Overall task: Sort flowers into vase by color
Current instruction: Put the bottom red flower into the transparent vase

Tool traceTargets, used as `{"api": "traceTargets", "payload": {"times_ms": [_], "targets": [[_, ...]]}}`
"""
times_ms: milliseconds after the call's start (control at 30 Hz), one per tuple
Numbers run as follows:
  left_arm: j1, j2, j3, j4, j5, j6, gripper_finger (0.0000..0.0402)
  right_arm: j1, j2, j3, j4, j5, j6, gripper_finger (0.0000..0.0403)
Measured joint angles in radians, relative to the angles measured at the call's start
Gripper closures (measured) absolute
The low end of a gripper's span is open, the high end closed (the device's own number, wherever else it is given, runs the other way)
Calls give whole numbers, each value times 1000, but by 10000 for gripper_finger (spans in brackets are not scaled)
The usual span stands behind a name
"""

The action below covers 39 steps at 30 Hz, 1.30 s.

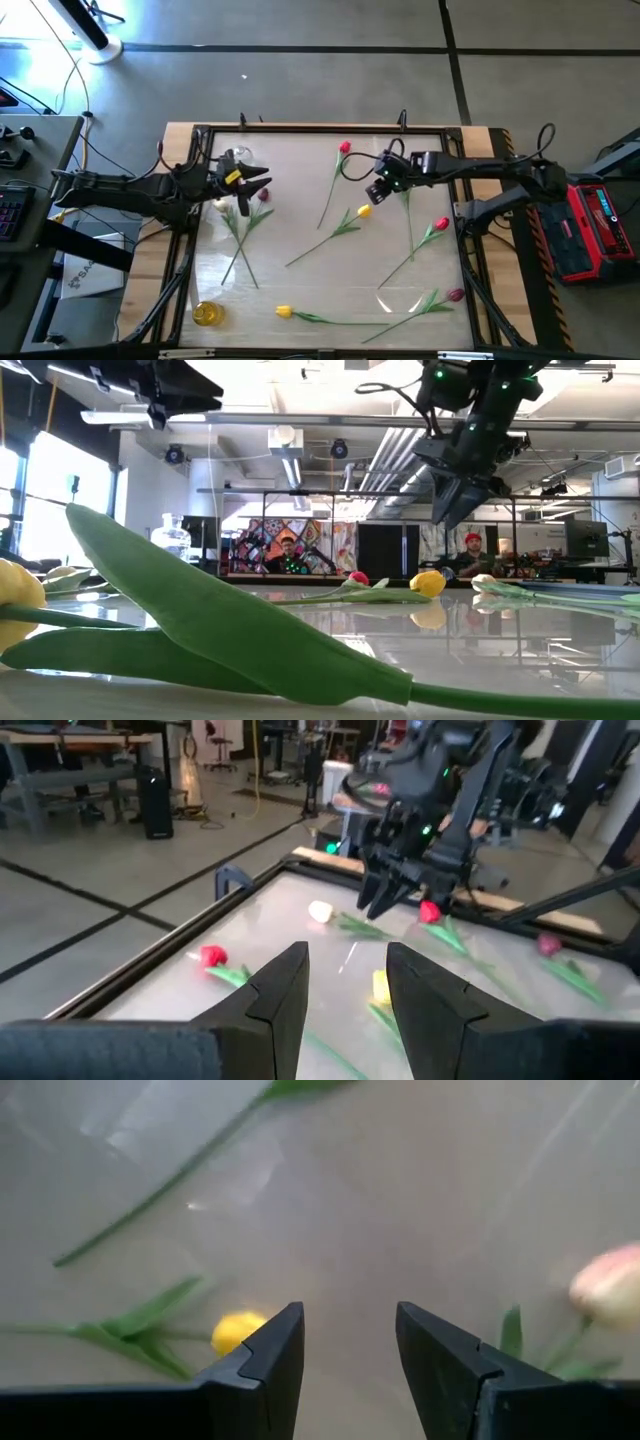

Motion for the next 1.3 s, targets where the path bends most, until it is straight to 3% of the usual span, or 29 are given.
{"api": "traceTargets", "payload": {"times_ms": [233,367,533,1000,1167,1300], "targets": [[-72,6,-3,-76,1,-54,275,128,-14,0,-180,-9,173,253],[-132,41,-86,2,-65,-69,275,217,-14,0,-197,-9,281,253],[-178,32,-183,121,-74,-77,275,330,-14,0,-232,-15,443,253],[-211,-107,-313,198,-73,16,275,591,-14,0,-279,-65,822,253],[-175,-160,-292,164,-83,50,275,624,-14,0,-284,-103,929,253],[-143,-176,-219,37,-37,32,275,656,-14,0,-294,-145,1027,253]]}}
